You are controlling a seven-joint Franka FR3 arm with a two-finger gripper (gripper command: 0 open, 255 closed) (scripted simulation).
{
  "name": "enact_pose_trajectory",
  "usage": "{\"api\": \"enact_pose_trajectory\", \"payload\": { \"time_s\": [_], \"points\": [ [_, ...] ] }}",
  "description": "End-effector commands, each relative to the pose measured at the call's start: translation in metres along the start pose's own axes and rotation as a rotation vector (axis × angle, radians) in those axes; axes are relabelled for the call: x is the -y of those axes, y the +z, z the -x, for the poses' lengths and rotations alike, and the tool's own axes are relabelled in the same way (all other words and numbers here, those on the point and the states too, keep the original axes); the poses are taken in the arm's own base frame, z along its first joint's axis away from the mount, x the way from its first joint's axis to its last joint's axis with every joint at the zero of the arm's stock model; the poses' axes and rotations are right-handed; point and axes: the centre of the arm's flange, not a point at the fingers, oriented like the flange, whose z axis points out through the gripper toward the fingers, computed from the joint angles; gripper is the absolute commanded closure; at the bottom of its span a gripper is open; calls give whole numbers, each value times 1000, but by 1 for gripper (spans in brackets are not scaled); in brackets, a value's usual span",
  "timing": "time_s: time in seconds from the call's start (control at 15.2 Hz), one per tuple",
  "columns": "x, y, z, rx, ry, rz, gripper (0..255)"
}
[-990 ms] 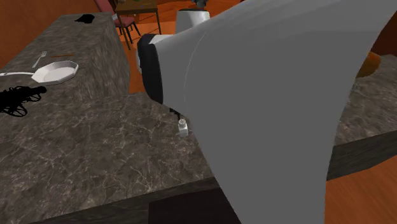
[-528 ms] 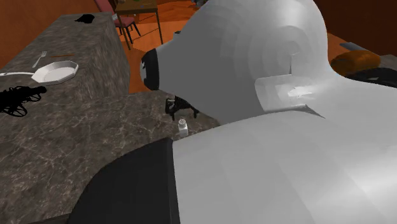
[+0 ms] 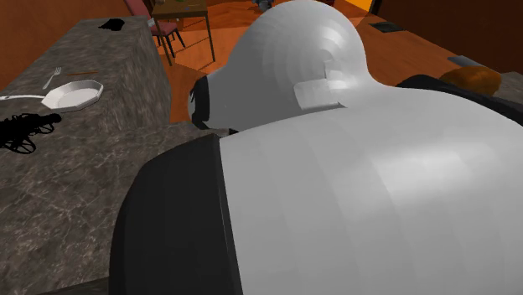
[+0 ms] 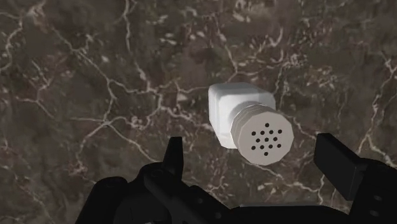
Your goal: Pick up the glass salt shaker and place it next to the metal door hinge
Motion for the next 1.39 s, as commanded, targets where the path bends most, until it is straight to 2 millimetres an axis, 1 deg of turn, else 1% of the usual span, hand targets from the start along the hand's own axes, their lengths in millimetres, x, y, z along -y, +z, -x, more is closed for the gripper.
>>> {"api": "enact_pose_trajectory", "payload": {
  "time_s": [0.0,0.53,0.59,1.19,1.32],
  "points": [
    [1,15,0,0,0,0,0],
    [1,15,0,0,0,0,0],
    [1,15,0,0,0,0,255],
    [1,15,0,0,0,0,255],
    [2,4,1,0,0,0,255]
  ]
}}
